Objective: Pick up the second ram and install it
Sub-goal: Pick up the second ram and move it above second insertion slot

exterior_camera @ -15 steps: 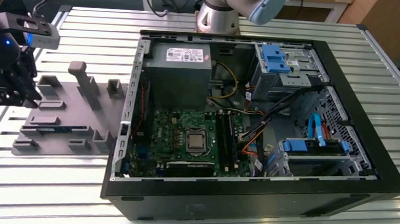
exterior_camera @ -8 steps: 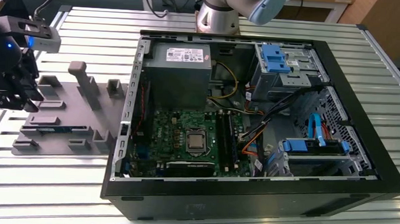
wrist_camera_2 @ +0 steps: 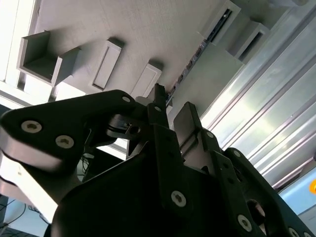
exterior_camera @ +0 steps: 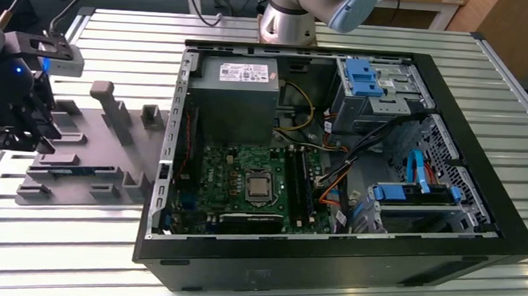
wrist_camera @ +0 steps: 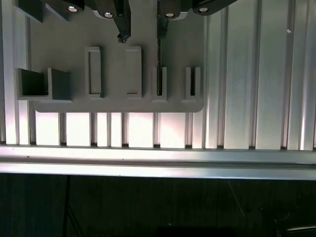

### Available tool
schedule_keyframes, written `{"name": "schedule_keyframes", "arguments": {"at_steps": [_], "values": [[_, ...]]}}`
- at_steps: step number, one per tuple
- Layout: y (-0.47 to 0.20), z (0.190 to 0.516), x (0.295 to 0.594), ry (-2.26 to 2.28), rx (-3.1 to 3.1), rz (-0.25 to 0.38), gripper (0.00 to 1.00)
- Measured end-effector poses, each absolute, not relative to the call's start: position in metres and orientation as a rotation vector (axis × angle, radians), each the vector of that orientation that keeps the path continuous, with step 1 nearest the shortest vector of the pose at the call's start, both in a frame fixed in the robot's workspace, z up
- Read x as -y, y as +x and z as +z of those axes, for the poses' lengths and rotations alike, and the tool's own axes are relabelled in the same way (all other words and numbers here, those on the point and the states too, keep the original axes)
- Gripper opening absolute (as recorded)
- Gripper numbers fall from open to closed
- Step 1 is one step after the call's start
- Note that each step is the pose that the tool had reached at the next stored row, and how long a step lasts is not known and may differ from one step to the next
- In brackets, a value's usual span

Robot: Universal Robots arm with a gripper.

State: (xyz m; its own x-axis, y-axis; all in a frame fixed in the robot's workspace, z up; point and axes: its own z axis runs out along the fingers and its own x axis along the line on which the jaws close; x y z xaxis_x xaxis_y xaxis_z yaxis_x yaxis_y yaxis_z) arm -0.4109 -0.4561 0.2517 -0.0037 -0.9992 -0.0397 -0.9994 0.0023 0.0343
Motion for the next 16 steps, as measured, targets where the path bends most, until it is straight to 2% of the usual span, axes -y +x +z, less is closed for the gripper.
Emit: {"name": "schedule_keyframes", "arguments": {"at_steps": [16], "values": [[-0.411, 0.232, 0.459, -2.217, -2.223, 0.075, 0.35]]}}
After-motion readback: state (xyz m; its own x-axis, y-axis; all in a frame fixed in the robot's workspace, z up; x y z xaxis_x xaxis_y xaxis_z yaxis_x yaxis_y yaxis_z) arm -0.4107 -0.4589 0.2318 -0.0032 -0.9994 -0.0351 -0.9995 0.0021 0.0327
